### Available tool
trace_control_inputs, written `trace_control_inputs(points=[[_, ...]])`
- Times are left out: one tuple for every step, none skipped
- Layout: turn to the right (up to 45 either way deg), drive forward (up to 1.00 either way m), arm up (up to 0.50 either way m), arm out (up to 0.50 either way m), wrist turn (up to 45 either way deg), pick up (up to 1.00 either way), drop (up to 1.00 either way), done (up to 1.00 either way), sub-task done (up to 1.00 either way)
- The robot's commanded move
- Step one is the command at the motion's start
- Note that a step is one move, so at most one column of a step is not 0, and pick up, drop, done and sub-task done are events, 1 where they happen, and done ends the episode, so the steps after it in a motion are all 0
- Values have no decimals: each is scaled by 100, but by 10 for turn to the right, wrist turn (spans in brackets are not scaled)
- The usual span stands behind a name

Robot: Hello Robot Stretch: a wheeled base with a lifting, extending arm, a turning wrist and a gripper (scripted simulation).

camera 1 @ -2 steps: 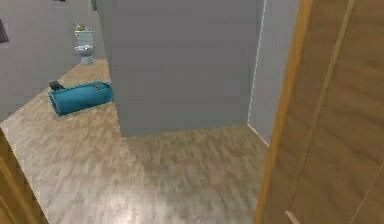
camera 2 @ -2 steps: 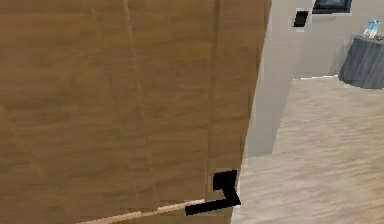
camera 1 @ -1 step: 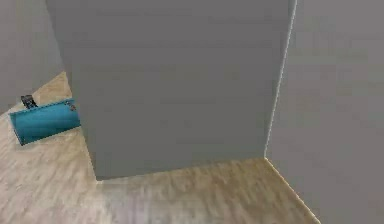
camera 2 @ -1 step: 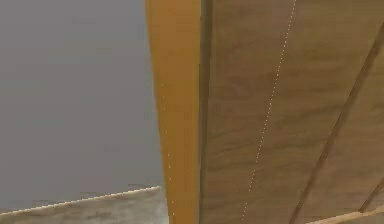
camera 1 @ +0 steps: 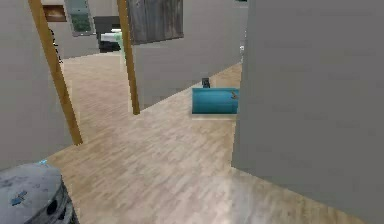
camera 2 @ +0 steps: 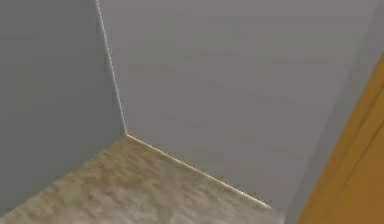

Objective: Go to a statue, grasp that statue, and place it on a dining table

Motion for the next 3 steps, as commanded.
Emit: trace_control_inputs(points=[[-150, 0, 0, 0, 0, 0, 0, 0, 0], [0, 100, 0, 0, 0, 0, 0, 0, 0], [-30, 0, 0, 0, 0, 0, 0, 0, 0]])
